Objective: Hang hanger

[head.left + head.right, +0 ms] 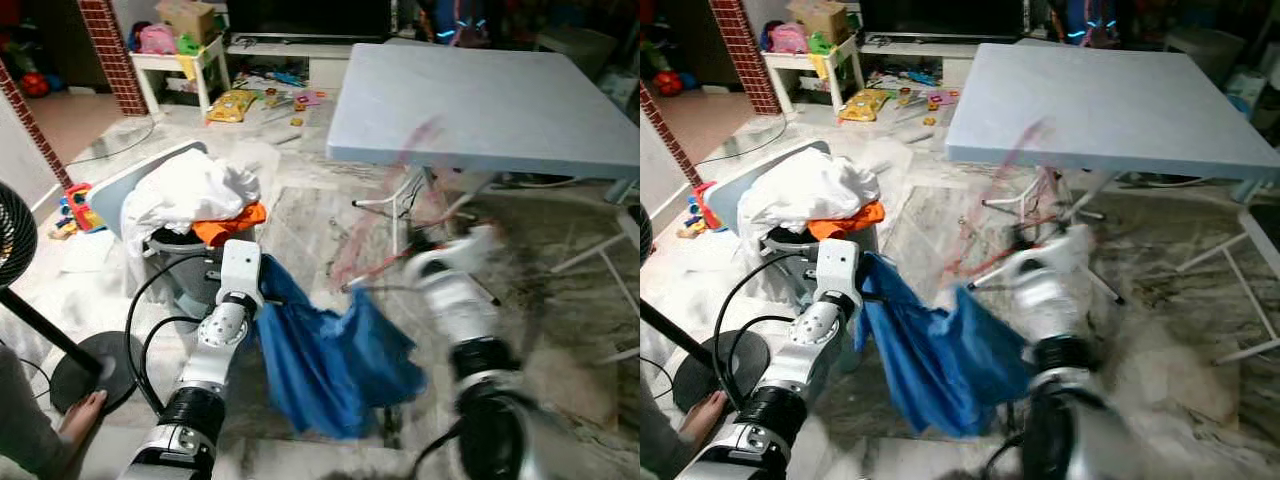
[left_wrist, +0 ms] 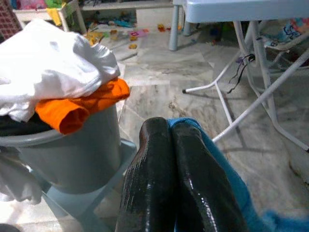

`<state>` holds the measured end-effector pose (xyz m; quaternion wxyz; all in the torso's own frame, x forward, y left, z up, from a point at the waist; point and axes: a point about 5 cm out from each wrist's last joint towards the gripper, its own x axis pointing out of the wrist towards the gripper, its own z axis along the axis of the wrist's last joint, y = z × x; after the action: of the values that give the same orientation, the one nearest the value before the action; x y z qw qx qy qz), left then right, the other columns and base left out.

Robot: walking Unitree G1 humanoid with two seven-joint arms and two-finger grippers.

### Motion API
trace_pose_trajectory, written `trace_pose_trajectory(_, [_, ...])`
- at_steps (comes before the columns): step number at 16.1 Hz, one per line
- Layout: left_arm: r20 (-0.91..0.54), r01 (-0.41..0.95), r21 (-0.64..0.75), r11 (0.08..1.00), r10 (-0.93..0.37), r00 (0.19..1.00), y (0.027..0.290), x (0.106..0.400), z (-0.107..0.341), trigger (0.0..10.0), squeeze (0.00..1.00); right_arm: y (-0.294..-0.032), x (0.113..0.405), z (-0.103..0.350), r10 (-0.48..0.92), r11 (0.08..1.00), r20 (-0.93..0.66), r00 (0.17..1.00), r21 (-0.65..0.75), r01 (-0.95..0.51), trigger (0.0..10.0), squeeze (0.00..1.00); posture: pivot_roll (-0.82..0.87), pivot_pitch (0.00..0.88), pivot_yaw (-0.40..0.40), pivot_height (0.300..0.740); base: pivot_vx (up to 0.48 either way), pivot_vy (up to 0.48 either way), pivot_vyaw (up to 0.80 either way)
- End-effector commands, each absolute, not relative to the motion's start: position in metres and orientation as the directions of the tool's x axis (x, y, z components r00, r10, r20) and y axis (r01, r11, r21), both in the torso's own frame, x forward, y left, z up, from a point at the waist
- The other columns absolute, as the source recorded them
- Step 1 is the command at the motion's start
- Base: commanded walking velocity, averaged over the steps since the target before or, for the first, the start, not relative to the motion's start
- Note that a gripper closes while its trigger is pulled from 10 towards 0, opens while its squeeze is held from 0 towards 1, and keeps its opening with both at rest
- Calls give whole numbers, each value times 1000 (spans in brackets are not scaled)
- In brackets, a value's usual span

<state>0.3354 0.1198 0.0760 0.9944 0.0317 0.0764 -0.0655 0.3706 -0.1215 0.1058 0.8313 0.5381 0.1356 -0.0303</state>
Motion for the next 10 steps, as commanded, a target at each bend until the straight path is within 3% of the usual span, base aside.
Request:
trace_pose_trajectory(1, [-112,124,68,990,-116,987,121,341,86,10000,0,-125,382,142,52,376,-140,989,920,111,0,0,-130,0,2,740,0,0,0])
trace_pose_trajectory(3, [-101,111,55,992,-105,989,119,343,89,10000,0,-89,375,161,165,318,-112,980,947,54,0,0,-135,0,0,740,0,0,0])
trace_pose_trajectory(4, [-77,109,54,993,-105,991,116,346,94,10000,0,-102,382,183,91,226,-43,995,974,22,0,0,-126,0,-1,740,0,0,0])
trace_pose_trajectory(6, [-39,99,28,995,-97,994,113,349,102,10000,0,-124,388,197,20,220,17,1000,975,-21,0,0,-138,0,7,740,0,0,0])
trace_pose_trajectory(7, [-38,113,26,993,-112,993,110,349,102,10000,0,-114,382,185,92,212,-34,995,977,14,0,0,-133,0,2,740,0,0,0])
trace_pose_trajectory(9, [-38,117,28,993,-116,993,110,349,102,10000,0,-122,382,210,61,131,90,994,987,-97,0,0,-134,0,5,740,0,0,0])
trace_pose_trajectory(10, [-39,113,15,994,-112,993,110,349,101,10000,0,-112,379,194,109,190,17,994,981,-38,0,0,-136,0,9,740,0,0,0])
